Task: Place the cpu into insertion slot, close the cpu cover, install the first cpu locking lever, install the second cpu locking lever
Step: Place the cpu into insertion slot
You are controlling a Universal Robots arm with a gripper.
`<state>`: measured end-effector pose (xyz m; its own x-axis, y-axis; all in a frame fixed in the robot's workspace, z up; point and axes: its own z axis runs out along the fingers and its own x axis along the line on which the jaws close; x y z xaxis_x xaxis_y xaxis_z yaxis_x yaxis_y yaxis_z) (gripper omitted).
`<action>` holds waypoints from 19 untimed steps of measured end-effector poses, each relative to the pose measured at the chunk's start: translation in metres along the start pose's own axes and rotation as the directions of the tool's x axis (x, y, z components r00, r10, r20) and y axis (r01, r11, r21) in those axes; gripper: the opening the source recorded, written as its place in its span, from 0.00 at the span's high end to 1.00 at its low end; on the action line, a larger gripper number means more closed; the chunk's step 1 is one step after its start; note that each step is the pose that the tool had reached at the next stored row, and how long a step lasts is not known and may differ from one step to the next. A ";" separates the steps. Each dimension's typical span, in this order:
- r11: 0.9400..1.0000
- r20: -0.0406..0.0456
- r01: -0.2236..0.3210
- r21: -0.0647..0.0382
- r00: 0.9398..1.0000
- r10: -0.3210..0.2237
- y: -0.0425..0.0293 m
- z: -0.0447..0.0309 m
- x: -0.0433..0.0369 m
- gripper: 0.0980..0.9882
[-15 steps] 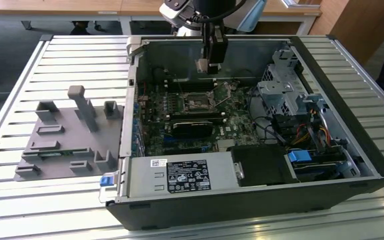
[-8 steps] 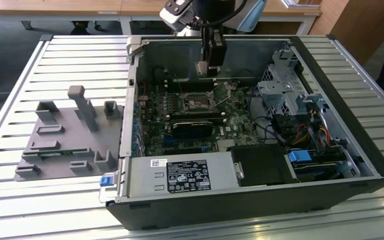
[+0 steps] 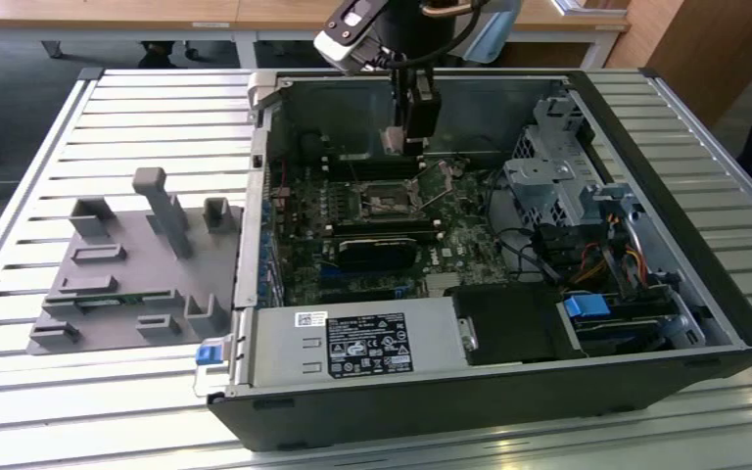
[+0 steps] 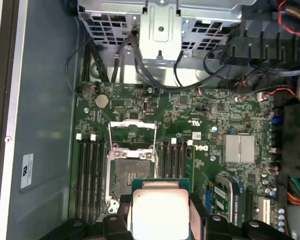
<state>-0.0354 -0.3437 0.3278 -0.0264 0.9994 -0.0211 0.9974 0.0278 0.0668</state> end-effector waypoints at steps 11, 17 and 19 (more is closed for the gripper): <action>1.000 0.000 0.004 0.000 1.000 -0.004 -0.0007 0.0099 0.0066 0.50; 1.000 0.001 -0.015 0.000 1.000 0.015 -0.0014 0.0206 0.0118 0.50; 1.000 -0.001 -0.016 0.000 1.000 0.016 -0.0024 0.0239 0.0120 0.50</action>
<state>-0.0364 -0.3322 0.3036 -0.0108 0.9998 -0.0188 0.9977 0.0121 0.0670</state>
